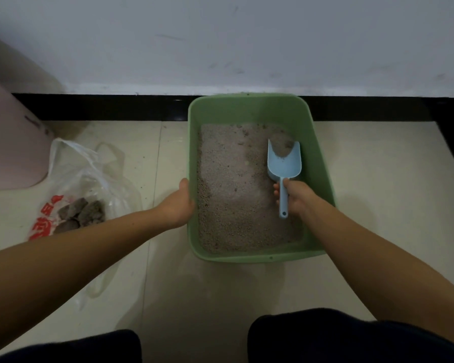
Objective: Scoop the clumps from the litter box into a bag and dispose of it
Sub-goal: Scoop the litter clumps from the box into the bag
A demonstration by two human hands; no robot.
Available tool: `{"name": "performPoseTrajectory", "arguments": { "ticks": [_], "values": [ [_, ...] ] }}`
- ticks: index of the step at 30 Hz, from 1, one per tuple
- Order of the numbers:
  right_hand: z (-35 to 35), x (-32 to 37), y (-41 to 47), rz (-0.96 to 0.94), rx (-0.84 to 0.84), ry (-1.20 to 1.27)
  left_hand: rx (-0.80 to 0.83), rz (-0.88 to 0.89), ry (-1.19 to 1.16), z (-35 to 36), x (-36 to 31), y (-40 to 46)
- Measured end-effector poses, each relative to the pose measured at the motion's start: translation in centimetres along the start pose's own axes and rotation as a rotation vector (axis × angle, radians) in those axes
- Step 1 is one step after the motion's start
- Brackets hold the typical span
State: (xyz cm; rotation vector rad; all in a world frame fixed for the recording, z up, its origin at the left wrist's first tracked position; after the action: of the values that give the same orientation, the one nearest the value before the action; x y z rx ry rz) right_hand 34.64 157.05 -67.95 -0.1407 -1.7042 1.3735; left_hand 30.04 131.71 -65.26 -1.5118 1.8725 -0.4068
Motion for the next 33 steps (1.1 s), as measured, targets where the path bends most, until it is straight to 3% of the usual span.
{"name": "performPoseTrajectory", "arguments": {
  "ticks": [8,11,15,20,26,33],
  "values": [
    [-1.1,0.8,2.3,-0.42,0.039,-0.631,-0.046,-0.013,-0.002,0.3,-0.2,-0.3],
    [-1.2,0.9,2.0,-0.432,0.033,-0.733,-0.066,-0.011,-0.003,0.3,-0.5,-0.6],
    [-1.2,2.2,1.2,-0.516,-0.116,-0.956,-0.061,-0.021,-0.009,0.2,-0.6,-0.8],
    [0.3,3.8,-0.9,-0.901,-0.351,-1.554,-0.057,-0.063,-0.066,0.3,-0.6,-0.7],
    [0.9,6.7,0.2,-0.925,-0.401,-1.598,-0.049,-0.06,-0.103,0.5,-0.4,-0.5],
    [2.6,6.3,2.5,-1.028,-0.247,-1.612,-0.064,-0.007,-0.048,0.1,-0.3,-0.8]
  ]
}}
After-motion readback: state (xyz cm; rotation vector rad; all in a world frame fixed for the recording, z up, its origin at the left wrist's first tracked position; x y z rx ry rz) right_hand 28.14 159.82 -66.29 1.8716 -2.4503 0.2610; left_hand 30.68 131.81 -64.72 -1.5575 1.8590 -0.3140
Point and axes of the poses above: each hand's wrist, its own y-axis towards the middle knuckle, its own z-axis out of the palm, x = y × z, the point moved 2 cm from there along y, towards the middle knuckle, and after that the axes turned 12 degrees about y, right-handed, at the moved point
